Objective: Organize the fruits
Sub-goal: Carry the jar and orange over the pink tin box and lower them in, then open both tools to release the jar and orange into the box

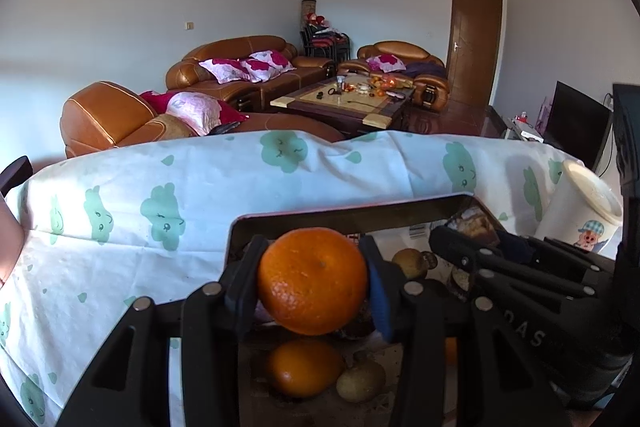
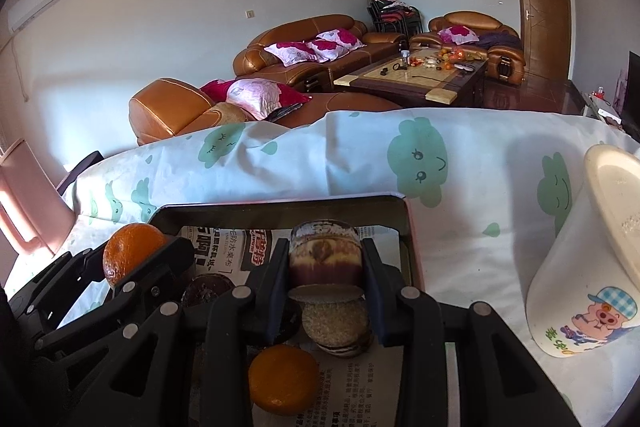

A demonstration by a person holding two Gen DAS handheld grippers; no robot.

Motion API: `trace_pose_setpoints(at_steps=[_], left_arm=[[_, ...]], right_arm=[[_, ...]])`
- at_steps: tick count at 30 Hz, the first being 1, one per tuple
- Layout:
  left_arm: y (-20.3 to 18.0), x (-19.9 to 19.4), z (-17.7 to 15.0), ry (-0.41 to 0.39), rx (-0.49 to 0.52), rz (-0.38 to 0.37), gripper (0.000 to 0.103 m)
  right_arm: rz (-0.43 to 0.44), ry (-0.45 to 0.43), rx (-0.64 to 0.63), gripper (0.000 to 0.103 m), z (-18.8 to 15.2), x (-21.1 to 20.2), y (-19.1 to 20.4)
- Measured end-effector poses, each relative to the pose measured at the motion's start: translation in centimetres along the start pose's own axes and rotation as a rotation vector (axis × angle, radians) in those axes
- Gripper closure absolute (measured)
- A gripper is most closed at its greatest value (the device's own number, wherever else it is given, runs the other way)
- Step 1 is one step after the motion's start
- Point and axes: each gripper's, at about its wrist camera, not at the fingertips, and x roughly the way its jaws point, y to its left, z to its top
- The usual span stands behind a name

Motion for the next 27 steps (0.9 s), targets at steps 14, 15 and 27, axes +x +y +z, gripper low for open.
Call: trace_pose_setpoints(at_steps=[14,15,27], left_arm=[[-2.9,1.4,1.3,0.076,0.086,-0.009,0.055],[-3.3,1.7,1.4,0.085,0.103,0.003,0.055],[-2.9,0.4,2.1,0.053,0.107,0.075,0.000]], right_arm=[[0.192,-0.124,0.171,0.032,0.0,-3.7,-1.6],[0.183,-0.129,0.180,0.032,-0.1,-3.8,-1.6],[0.075,-0.196,0.188,0.032,-0.7,-4.8,-2.2]])
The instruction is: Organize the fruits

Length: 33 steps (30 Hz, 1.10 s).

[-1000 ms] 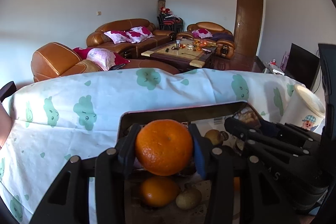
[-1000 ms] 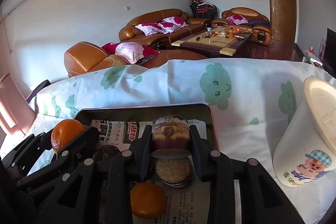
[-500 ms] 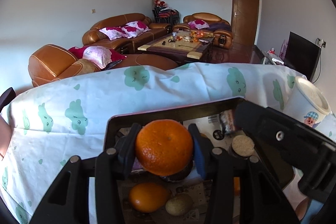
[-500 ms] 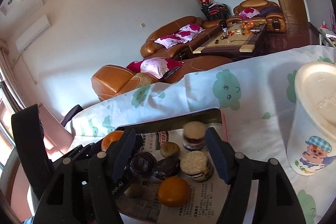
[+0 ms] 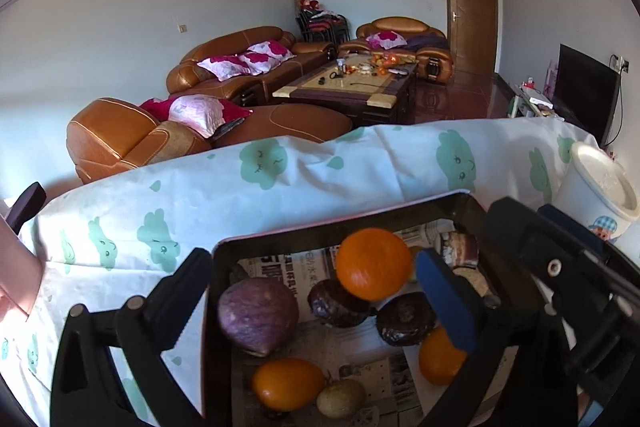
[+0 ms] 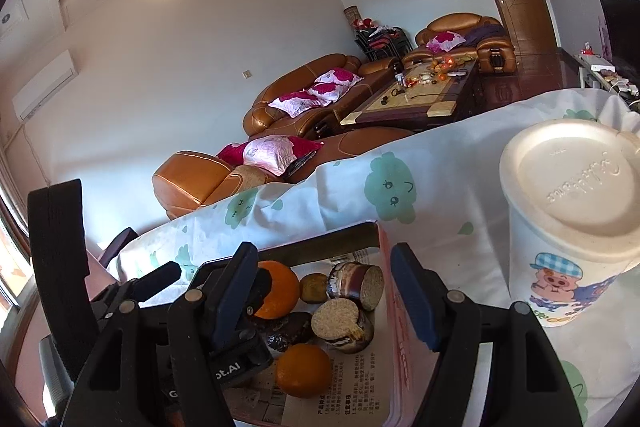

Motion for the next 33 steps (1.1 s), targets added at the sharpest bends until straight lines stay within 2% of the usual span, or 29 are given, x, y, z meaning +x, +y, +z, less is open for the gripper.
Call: trace_pose_setpoints(at_steps=[4,8,10,14,20,33], left_arm=[[0.5,-0.9,-1.0,-0.047,0.014,0.035,0.000],[1.5,-2.0,-2.4,-0.099,-0.037,0.031,0.000],[2.0,-2.4,-2.9,-0.123,-0.053,0.046,0.000],[3.0,-3.6,-3.3,-0.177,-0.103,0.049,0.000],[3.4,-5.1,-4.4,-0.202,-0.101,0.062,0.000],[4.4,-9.8,-7.6,-0.302,-0.130,0.044,0.000]], right_arm=[[-0.065,-0.066,-0.029,0.031,-0.3,-1.0,0.4],[-0.158,-0.160,-0.036,0.022,-0.9,-2.2,0.4],[-0.190,-0.185,-0.064,0.022,-1.2,-2.6,0.8],[-0.221,-0.232,-0.117,0.022,-1.6,-3.5,1.8],[-0.260,-0.283,-0.172,0.022,-2.7,-5.5,3.2],[-0.275,-0.383,-0.256,0.022,-5.3,-9.9,5.5]])
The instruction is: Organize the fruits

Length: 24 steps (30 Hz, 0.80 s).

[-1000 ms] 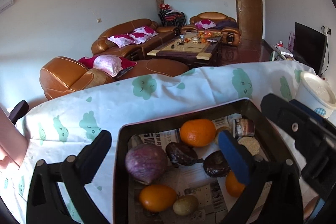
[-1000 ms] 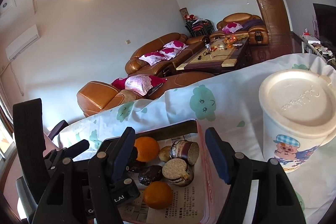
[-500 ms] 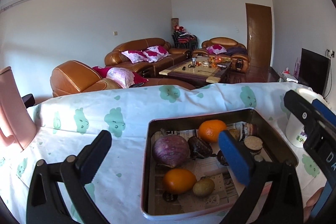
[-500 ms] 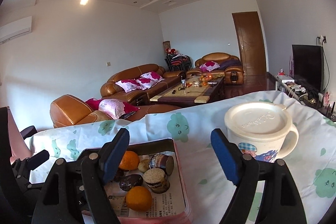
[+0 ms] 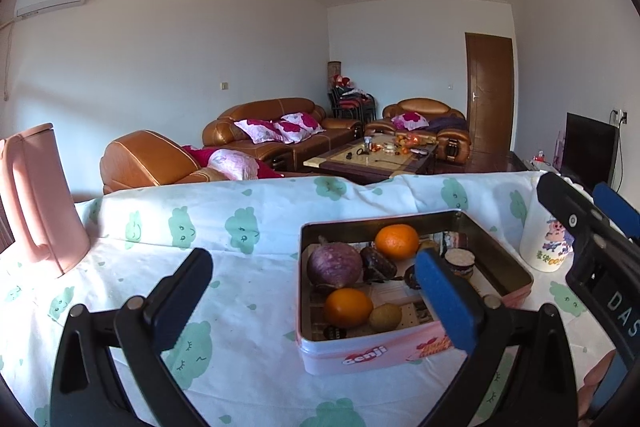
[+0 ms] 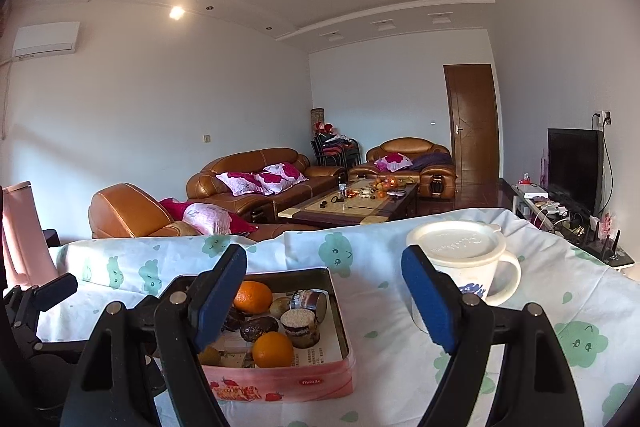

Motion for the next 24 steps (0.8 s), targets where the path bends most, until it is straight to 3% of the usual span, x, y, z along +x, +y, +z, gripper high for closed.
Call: trace_pose_setpoints(at_steps=[5,24], left_arm=[[0.11,-0.03,-0.15,0.005,-0.006,-0.008,0.000],[-0.27,-0.27,-0.15,-0.013,0.014,-0.002,0.000]], right_arm=[[-0.015,-0.030,-0.024,0.022,-0.01,-0.83,0.53],[-0.006,-0.010,0.000,0.022,-0.02,-0.49,-0.02]])
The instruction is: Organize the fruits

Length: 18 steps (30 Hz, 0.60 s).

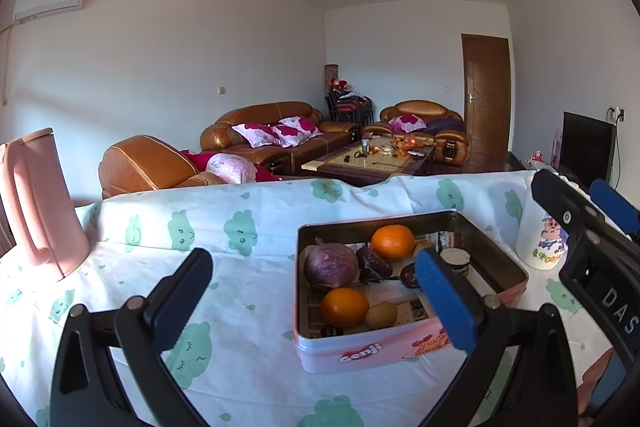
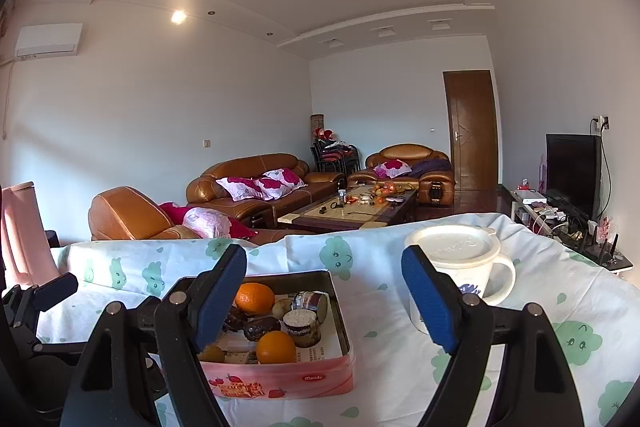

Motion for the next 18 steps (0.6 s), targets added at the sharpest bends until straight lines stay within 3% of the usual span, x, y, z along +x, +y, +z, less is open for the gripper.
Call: trace_pose_setpoints(at_steps=[18], left_arm=[[-0.01,-0.08,-0.10,0.001,-0.001,0.003,0.000]], right_arm=[[-0.006,0.004,0.001,0.022,-0.01,0.04,-0.03]])
